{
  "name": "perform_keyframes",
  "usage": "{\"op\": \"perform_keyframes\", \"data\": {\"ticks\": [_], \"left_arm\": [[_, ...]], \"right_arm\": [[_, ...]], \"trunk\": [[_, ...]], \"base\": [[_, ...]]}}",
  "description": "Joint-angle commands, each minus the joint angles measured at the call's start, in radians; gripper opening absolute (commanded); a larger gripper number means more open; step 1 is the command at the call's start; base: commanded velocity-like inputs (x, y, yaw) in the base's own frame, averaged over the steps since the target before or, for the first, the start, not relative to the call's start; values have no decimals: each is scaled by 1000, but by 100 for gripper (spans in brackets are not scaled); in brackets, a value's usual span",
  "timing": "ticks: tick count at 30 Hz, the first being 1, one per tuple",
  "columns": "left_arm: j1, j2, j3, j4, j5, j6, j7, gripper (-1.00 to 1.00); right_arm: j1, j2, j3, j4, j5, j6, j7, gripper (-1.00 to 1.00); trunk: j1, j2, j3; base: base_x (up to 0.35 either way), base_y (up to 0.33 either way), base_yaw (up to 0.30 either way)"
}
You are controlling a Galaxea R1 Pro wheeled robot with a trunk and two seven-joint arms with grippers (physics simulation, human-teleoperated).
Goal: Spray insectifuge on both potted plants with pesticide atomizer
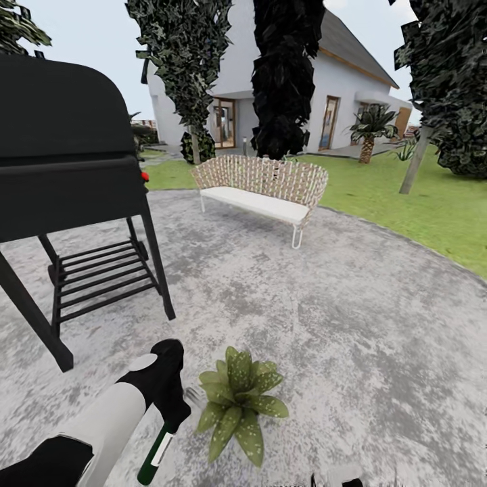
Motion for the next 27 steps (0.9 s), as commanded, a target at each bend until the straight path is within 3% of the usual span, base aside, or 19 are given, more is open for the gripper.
{"op": "perform_keyframes", "data": {"ticks": [1,11,18,27], "left_arm": [[0,0,-2,-2,-7,10,-10,-100],[1,0,0,-1,-12,8,-10,-100],[1,-10,-2,0,-14,5,-9,-100],[-3,-10,-5,-1,-14,4,-9,-100]], "right_arm": [[-1,0,-8,1,11,-3,-5,100],[-1,0,-8,1,11,-3,-5,100],[-1,0,-8,1,11,-3,-5,100],[-1,0,-8,2,11,-3,-6,100]], "trunk": [[0,0,0],[0,0,4],[0,0,7],[0,0,8]], "base": [[2,334,-291],[108,321,-291],[6,24,-282],[0,0,-70]]}}
